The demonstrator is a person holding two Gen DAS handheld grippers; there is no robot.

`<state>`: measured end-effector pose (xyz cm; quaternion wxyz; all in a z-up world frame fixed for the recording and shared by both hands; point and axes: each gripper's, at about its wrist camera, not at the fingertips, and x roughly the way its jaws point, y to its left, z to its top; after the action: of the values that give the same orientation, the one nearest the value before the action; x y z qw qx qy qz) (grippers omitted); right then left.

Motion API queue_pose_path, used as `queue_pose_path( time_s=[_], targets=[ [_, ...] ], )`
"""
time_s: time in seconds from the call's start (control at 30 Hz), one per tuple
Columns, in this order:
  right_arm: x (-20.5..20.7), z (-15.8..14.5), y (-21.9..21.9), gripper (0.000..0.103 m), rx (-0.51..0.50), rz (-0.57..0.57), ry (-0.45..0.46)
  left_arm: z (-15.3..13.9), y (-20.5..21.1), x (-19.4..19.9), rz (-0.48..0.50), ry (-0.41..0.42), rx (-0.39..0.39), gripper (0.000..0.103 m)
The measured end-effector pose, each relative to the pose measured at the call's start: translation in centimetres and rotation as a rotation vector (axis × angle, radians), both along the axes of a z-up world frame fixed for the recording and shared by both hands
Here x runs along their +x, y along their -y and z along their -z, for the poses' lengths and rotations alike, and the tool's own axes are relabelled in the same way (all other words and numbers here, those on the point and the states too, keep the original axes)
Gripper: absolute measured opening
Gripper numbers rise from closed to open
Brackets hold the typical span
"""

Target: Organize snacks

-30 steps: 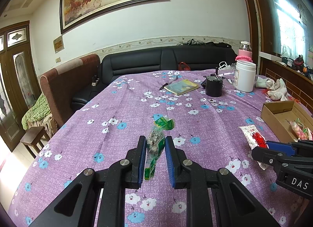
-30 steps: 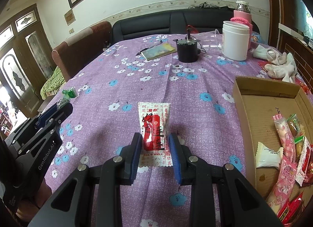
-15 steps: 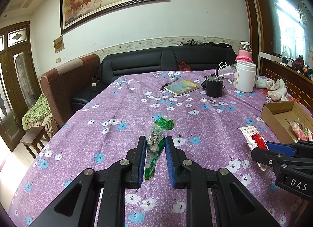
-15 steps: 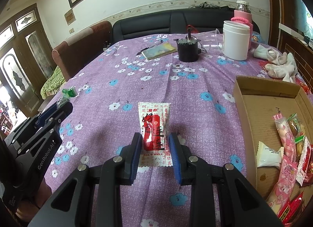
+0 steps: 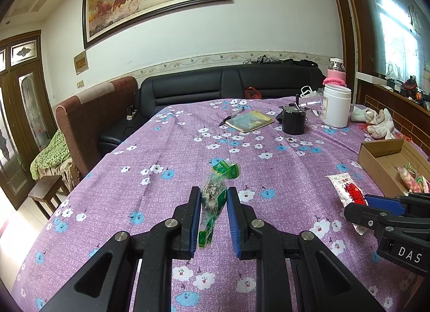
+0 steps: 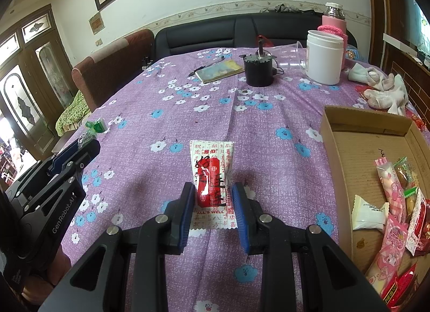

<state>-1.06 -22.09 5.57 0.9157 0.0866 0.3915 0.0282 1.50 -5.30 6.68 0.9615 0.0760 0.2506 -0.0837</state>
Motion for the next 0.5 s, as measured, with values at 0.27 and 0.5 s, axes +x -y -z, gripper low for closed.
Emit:
queue_pose_path(
  time_s=[0.27, 0.5],
  targets=[
    [-0.11, -0.19, -0.03, 0.028, -0.001, 0.002, 0.004, -0.12, 0.01, -0.11, -0.003, 0.005, 0.0, 0.02],
    [-0.26, -0.55, 0.23, 0.028, -0.002, 0.016, 0.012, -0.27, 0.06, -0.31, 0.005, 0.01, 0.0, 0.02]
  ],
)
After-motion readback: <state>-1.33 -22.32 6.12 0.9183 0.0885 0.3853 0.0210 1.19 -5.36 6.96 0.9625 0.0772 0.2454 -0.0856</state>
